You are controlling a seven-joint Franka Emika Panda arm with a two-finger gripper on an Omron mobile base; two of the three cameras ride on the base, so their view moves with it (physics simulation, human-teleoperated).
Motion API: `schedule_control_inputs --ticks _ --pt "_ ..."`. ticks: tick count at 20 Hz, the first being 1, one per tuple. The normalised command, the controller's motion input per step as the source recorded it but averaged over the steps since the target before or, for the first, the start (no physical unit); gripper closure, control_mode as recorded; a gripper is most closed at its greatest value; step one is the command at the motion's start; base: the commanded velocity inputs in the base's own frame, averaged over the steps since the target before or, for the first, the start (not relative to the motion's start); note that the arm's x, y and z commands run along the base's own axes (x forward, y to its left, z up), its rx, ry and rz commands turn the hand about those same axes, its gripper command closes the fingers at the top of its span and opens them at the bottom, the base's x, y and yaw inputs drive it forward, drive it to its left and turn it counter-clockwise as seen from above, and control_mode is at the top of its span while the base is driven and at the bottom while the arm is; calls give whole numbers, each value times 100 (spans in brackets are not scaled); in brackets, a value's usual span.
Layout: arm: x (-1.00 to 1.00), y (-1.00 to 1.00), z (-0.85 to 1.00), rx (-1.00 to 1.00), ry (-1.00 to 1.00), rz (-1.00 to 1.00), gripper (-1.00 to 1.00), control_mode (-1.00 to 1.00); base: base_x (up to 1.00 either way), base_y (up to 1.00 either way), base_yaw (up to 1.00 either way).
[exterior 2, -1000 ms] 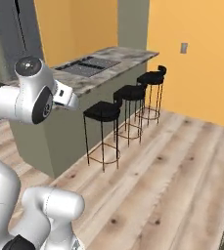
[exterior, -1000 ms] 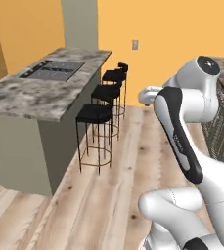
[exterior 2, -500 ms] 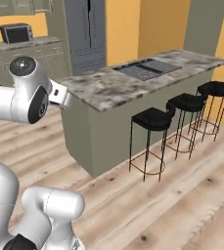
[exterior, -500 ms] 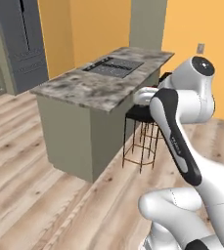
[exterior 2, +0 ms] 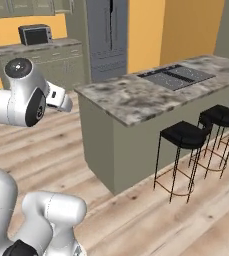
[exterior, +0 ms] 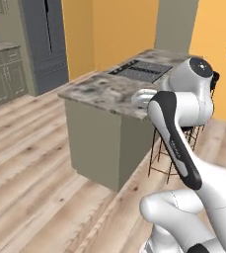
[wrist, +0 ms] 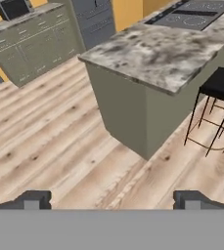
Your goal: Close all open cabinet doors.
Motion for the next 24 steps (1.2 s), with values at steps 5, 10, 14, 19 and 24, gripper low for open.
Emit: schedule_control_inputs --ticks 5,10,14,19,24 --pt "0 0 0 0 0 0 -100 100 74 41 5" --pt "0 0 0 0 0 0 -100 100 81 41 1" --pt "0 0 0 0 0 0 -100 100 85 39 0" --pt "0 0 0 0 0 0 -100 100 87 39 0" --pt "0 0 0 0 0 0 -100 100 88 40 0"
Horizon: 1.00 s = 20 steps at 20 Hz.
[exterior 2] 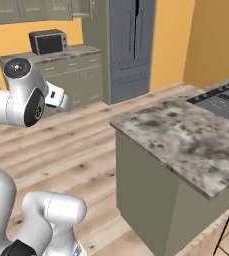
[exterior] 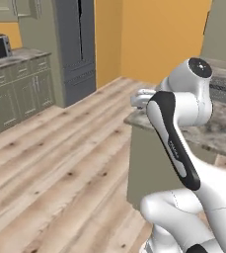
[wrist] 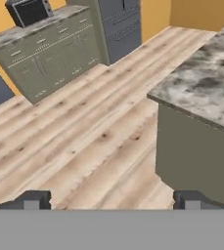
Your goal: Close all open cabinet doors.
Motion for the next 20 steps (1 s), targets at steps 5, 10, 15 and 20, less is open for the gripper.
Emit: schedule_control_inputs --ticks 5,10,15,20 --pt "0 0 0 0 0 0 -100 100 89 41 0" --pt "0 0 0 0 0 0 -100 100 90 42 0" --pt "0 0 0 0 0 0 -100 100 91 40 0" --pt "0 0 0 0 0 0 -100 100 94 25 0"
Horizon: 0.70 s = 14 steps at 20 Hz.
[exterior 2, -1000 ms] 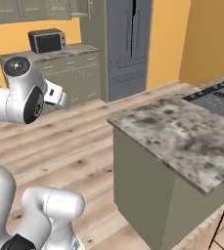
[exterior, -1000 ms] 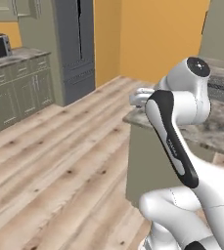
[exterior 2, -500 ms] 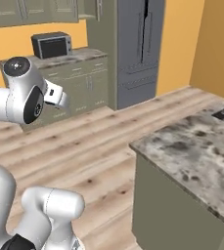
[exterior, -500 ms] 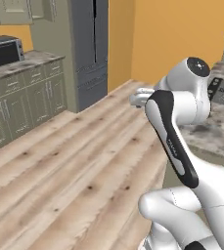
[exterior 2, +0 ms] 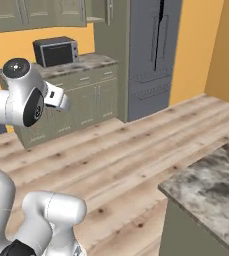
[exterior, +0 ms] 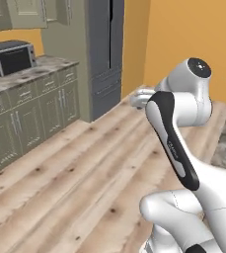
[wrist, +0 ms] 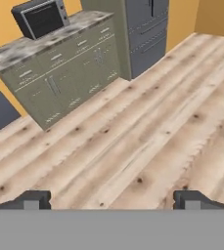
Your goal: Close all open cabinet doors.
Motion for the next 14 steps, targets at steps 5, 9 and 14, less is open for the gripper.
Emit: schedule_control_inputs --ticks 5,9,14 --pt "0 0 0 0 0 0 -100 100 92 17 -3" --pt "0 0 0 0 0 0 -100 100 87 12 -8" --pt "0 0 0 0 0 0 -100 100 87 7 -7"
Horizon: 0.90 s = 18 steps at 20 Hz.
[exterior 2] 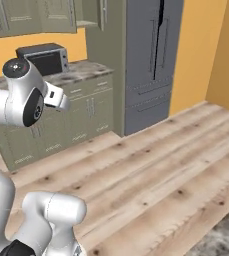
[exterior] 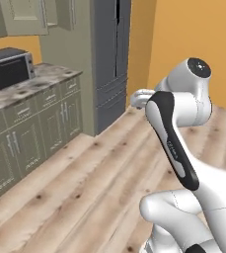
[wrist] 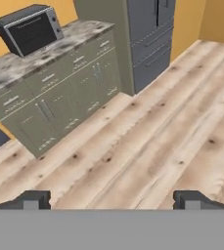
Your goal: Close all open cabinet doors.
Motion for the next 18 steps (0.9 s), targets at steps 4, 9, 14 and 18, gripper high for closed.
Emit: schedule_control_inputs --ticks 4,9,14,18 --pt "0 0 0 0 0 0 -100 100 88 6 -4" --pt "0 0 0 0 0 0 -100 100 90 4 -2" --pt "0 0 0 0 0 0 -100 100 90 0 0" --pt "0 0 0 0 0 0 -100 100 87 0 18"
